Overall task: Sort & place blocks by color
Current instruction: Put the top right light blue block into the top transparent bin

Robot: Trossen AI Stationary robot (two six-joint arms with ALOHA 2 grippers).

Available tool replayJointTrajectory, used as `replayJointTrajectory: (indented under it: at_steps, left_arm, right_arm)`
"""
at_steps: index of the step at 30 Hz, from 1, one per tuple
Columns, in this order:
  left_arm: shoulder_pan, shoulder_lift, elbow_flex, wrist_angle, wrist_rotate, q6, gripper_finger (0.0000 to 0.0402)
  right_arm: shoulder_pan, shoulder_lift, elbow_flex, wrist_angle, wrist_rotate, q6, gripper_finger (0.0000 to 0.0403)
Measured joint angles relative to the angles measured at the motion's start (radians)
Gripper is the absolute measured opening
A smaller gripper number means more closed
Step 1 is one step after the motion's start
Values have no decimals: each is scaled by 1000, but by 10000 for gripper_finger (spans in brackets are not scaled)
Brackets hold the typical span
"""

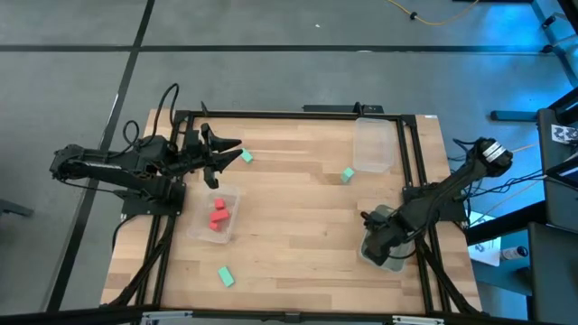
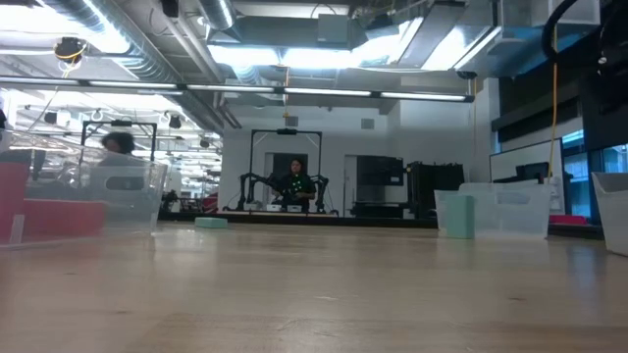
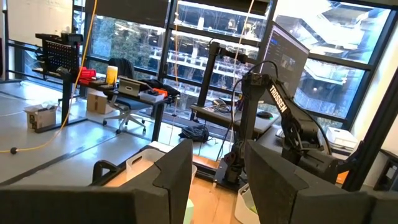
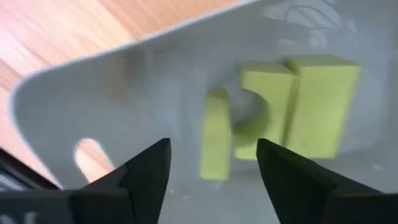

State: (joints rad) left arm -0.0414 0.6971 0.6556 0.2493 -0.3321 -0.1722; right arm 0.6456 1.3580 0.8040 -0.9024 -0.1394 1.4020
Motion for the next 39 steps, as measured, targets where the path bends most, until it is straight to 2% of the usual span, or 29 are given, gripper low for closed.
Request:
replayJointTrajectory:
  at_steps: [7, 11, 14, 17, 20, 23, 26, 30, 35, 39]
  left_arm:
    - [0, 0, 0, 0, 0, 0, 137]
    - [0, 0, 0, 0, 0, 0, 137]
    - [0, 0, 0, 2, 0, 0, 137]
    - [0, 0, 0, 10, 0, 0, 137]
    - [0, 0, 0, 16, 0, 0, 137]
    - [0, 0, 0, 22, 0, 0, 137]
    - [0, 0, 0, 41, 3, -1, 137]
    - [0, 0, 0, 71, 33, -14, 137]
    - [0, 0, 0, 110, 87, -60, 137]
    - [0, 0, 0, 119, 95, -62, 137]
  right_arm:
    - [0, -65, 59, -166, 0, -65, 280]
    - [-6, -149, 96, -168, 25, -105, 284]
    - [-32, -213, 100, -47, 103, -106, 282]
    - [-77, -237, 100, 121, 260, -151, 281]
    - [-154, -231, 100, 306, 405, -270, 281]
    - [-257, -207, 100, 525, 459, -444, 281]
    - [-362, -180, 100, 769, 439, -628, 281]
    - [-492, -153, 100, 1008, 317, -835, 281]
    - [-616, -152, 100, 1201, 160, -960, 281]
    - [-662, -153, 100, 1306, 75, -1039, 281]
